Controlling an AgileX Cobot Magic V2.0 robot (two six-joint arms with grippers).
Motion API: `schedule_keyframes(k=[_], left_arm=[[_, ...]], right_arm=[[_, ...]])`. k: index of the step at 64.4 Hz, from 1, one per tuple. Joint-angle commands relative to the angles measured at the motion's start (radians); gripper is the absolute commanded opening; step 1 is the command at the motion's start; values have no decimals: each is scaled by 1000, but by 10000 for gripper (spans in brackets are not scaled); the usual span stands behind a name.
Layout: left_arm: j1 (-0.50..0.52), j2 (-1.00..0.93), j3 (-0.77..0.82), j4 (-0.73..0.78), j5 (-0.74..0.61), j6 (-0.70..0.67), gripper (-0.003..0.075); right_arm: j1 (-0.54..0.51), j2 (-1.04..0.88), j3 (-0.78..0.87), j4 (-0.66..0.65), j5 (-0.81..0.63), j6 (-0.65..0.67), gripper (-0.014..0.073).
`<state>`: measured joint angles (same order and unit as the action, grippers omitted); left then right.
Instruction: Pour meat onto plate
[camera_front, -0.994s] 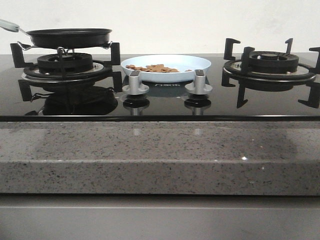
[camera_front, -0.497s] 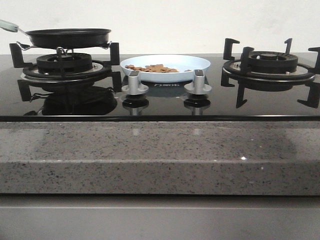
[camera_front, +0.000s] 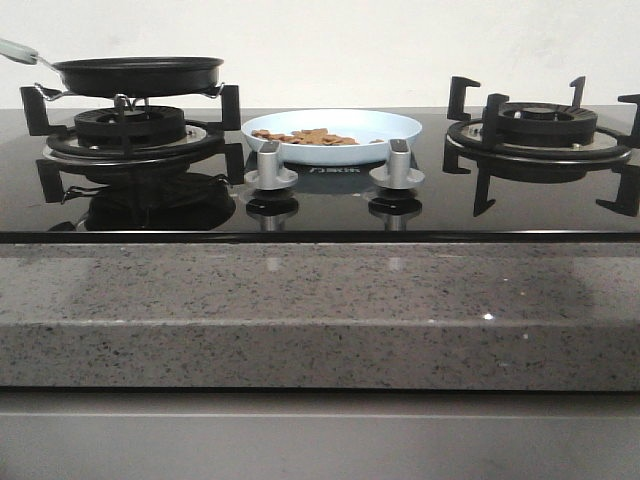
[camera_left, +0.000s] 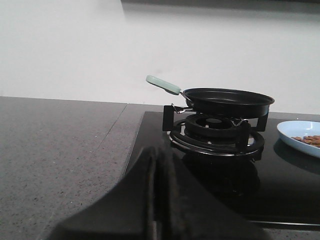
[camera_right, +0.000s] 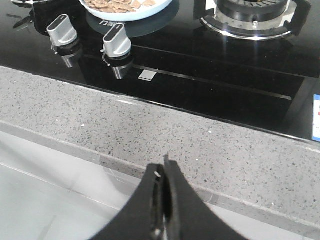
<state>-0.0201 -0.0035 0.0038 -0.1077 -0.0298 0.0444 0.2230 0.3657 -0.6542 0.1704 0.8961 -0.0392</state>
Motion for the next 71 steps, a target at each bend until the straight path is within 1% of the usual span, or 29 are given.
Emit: schedule_keyframes(k=[1,27,32,35,40,48,55,64,71], left_arm=[[-8,-18,7,0,-79,-11,-20],[-8,-18,7,0,-79,-11,-20],[-8,-18,7,0,-79,-11,-20],[-8,-18,7,0,-79,-11,-20],[-8,-18,7,0,-79,-11,-20],[-8,-18,7,0,-79,-11,-20],[-8,-18,7,0,-79,-11,-20],[-8,-18,7,0,-79,-11,-20],[-8,-18,7,0,-79,-11,-20]], right_arm=[[-3,14,-27,-2,-69,-5,-69],[-3,14,-27,-2,-69,-5,-69],[-4,1,-21,-45,-103,-8,-69],[-11,-18,-5,-79,-157,-8,-69],[-49,-54,55,-94,-263,-8,-69],[-138,-143,222,-92,-474,-8,-69],[-175,-231,371,-92,-622,-8,-69],[-176,-325,523,-92,-754,-8,-69],[-182,-373,615,-92,-815,-8,-69]])
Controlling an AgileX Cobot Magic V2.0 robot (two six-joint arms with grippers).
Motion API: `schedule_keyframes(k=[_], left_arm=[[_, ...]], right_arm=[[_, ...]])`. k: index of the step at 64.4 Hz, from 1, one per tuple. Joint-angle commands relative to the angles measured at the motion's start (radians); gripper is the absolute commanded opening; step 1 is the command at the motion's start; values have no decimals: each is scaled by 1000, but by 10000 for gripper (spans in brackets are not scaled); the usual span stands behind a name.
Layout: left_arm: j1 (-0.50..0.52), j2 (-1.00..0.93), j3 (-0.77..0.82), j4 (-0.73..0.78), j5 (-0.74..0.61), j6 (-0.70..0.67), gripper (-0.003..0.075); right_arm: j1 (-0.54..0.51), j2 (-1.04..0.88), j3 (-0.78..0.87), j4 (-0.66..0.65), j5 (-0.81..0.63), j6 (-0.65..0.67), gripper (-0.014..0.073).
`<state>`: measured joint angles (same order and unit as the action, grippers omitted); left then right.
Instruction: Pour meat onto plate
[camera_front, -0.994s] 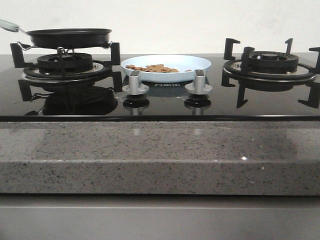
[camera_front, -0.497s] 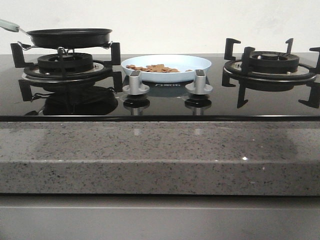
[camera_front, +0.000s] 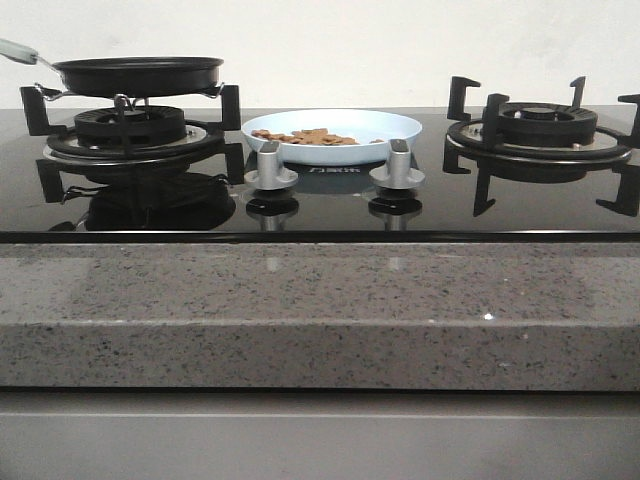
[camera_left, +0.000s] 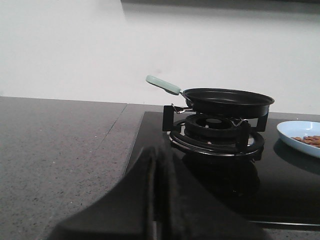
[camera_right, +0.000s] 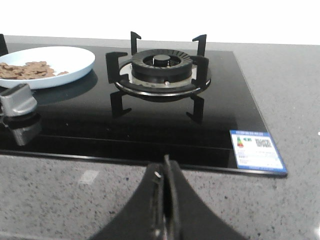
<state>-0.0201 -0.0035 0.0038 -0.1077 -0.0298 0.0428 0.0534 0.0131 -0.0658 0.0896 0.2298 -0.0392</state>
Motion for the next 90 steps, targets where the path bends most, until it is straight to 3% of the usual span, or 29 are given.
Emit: schedule_keyframes(k=[1,7,48,66,90], left_arm=[[-8,-18,7,0,-79,-9,-20],[-8,-18,7,0,-79,-9,-20],[-8,-16,7,0,-79,-9,-20],[-8,-16,7,0,-79,-9,-20],[-8,-16,7,0,-79,-9,-20]], right_arm=[[-14,-29,40,-11,-155,-8,-69],[-17,-41,89,-11,-215,-8,-69],[-40,-40,87,-13,-239,-1,-69],[-69,-40,87,-153,-298,163,-69],[-69,-40,87,-154,-303,163,-69]])
